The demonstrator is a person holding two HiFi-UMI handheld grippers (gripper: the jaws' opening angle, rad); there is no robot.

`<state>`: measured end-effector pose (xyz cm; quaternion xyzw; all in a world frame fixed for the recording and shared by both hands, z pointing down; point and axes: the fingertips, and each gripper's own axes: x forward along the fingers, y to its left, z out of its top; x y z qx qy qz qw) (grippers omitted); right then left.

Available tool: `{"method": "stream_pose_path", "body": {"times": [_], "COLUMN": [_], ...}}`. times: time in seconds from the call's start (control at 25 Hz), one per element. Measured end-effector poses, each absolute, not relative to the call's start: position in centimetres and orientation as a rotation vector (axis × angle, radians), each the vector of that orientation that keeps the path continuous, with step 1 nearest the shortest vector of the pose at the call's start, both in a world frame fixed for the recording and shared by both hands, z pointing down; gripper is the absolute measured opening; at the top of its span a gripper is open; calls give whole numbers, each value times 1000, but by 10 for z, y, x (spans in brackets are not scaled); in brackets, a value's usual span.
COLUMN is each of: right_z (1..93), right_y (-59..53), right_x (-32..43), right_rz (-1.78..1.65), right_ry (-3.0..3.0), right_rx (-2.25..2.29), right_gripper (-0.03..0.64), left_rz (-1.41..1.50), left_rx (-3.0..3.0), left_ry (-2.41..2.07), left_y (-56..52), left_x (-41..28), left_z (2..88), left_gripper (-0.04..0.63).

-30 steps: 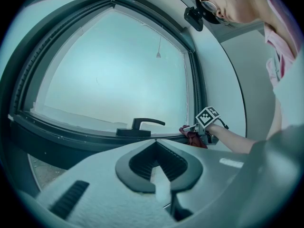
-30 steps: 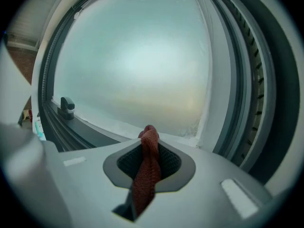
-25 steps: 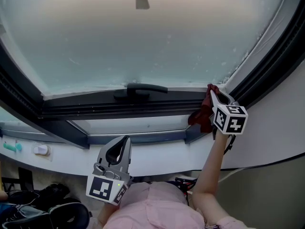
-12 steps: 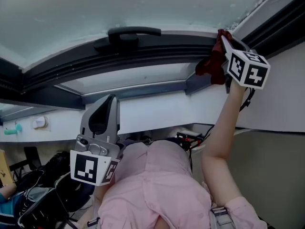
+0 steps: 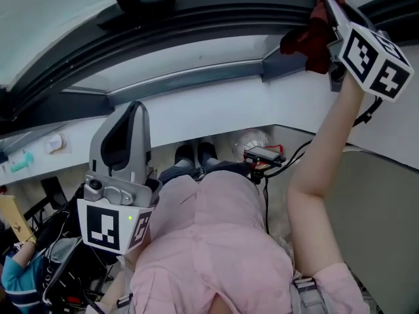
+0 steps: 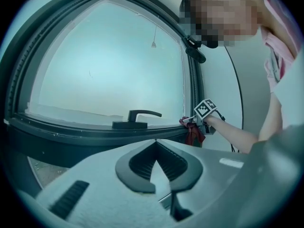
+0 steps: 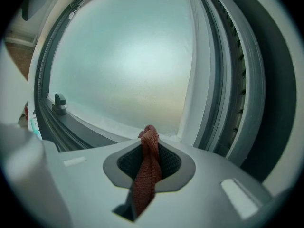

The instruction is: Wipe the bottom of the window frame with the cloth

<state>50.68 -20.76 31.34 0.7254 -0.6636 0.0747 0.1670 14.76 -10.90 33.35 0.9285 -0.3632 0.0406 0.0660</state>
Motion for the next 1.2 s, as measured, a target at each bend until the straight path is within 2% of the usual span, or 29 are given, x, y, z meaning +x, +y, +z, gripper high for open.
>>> {"method": "stream_pose_path", "body": {"times": [0.44, 0.64, 0.84, 1.2], "right_z": [309, 290, 278, 293], "right_y": [-206, -199, -174, -194], "right_x": [509, 503, 423, 233], "right_rz": [214, 109, -2, -75], "right_ry": [-1897, -1866, -2070, -2357], "right_rx": [2111, 2179, 2172, 1846], "right_gripper": [49, 51, 52, 51], "left_rz": [181, 145, 147, 49], "left_rx": [2763, 2763, 2742, 2754], "left_ry": [-1148, -1174, -1181, -1260], "left_y": [-88, -76, -71, -77], "left_x": [116, 98, 69, 21], "left_z": [349, 343, 345, 324], "left_gripper": [-2, -2, -2, -2]}}
